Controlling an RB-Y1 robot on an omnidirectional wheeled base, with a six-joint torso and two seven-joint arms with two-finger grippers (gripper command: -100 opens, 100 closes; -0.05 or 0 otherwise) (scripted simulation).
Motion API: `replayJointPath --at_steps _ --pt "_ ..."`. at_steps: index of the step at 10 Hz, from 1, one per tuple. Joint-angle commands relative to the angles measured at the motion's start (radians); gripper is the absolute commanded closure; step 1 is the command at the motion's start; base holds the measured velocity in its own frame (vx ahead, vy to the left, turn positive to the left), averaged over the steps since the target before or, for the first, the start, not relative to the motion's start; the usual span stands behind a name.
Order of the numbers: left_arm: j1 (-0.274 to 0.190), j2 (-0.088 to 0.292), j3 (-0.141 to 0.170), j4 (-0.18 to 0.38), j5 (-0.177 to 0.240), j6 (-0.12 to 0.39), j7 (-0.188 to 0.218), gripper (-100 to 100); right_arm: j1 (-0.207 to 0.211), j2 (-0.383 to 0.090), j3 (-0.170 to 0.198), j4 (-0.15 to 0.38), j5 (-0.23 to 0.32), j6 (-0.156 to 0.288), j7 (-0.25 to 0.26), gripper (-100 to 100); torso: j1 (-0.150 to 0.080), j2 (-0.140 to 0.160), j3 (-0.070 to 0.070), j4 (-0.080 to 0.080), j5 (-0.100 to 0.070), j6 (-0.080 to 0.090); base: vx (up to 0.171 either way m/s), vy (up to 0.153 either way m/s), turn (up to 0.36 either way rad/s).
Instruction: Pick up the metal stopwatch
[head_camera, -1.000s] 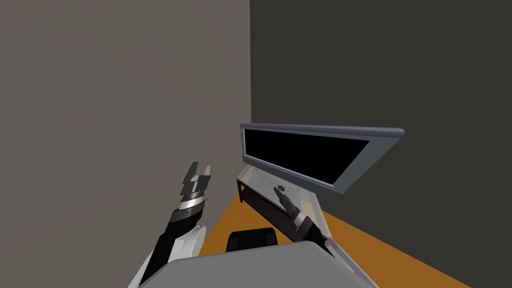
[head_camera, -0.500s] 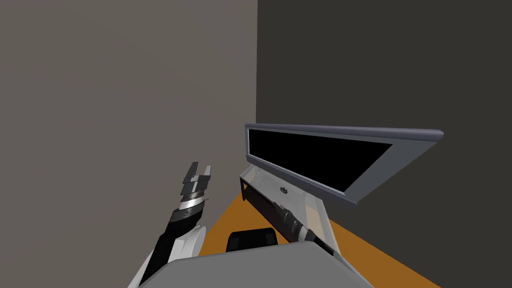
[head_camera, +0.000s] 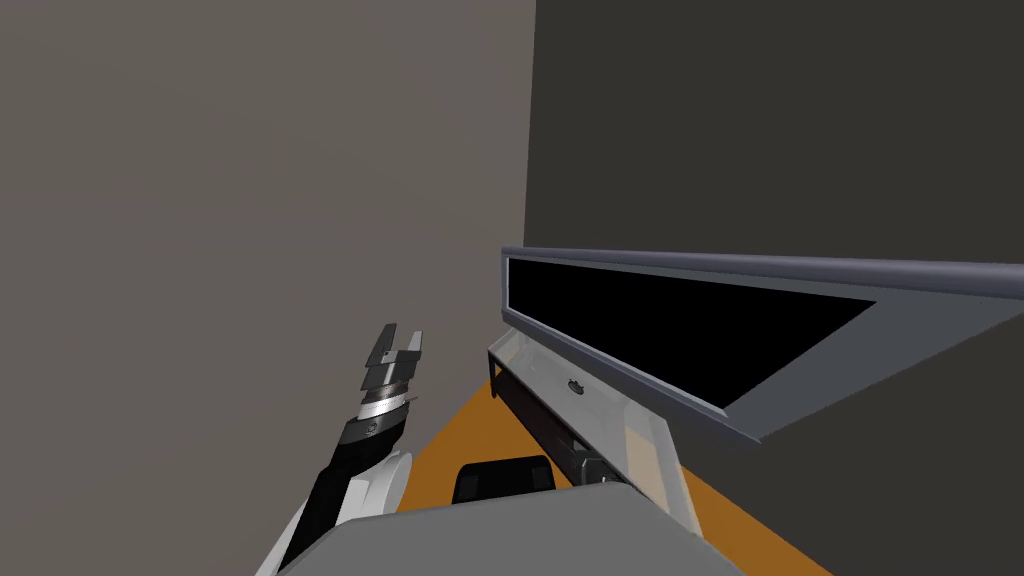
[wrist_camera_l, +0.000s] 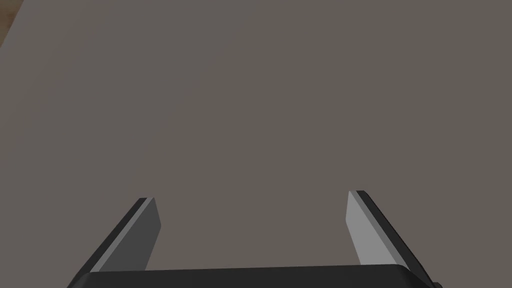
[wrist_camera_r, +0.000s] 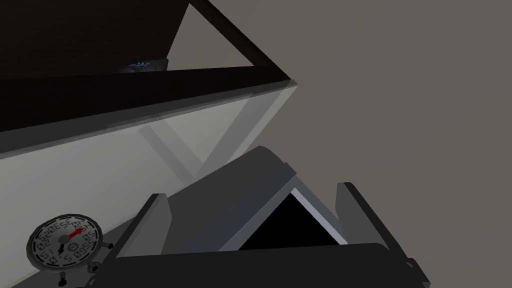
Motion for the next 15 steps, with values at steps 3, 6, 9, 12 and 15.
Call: replayJointPath --at_steps 3,6,9,12,15 --pt "0.000 0.000 0.000 0.000 0.000 0.000 0.000 0 -0.009 -0.098 0.054 0.080 0.039 0.035 0.010 -100 0.000 0.000 0.000 0.000 0.000 0.000 -0.011 -0.032 0.265" --pt "0.000 0.000 0.000 0.000 0.000 0.000 0.000 0 -0.018 -0.168 0.093 0.153 0.064 0.056 0.024 -100 -0.001 -0.001 0.000 0.000 0.000 0.001 -0.016 -0.040 0.229" --pt "0.000 0.000 0.000 0.000 0.000 0.000 0.000 0 -0.032 -0.231 0.127 0.219 0.082 0.076 0.038 -100 0.000 -0.002 -0.001 0.000 0.000 0.000 0.005 -0.027 0.258" --pt "0.000 0.000 0.000 0.000 0.000 0.000 0.000 0 -0.058 -0.312 0.169 0.305 0.099 0.104 0.057 -100 -0.003 -0.004 -0.002 -0.001 -0.001 0.000 0.011 -0.055 0.369" --pt "0.000 0.000 0.000 0.000 0.000 0.000 0.000 0 -0.089 -0.375 0.200 0.372 0.106 0.127 0.074 -100 -0.001 -0.006 -0.003 -0.001 0.000 0.000 0.033 -0.042 0.352"
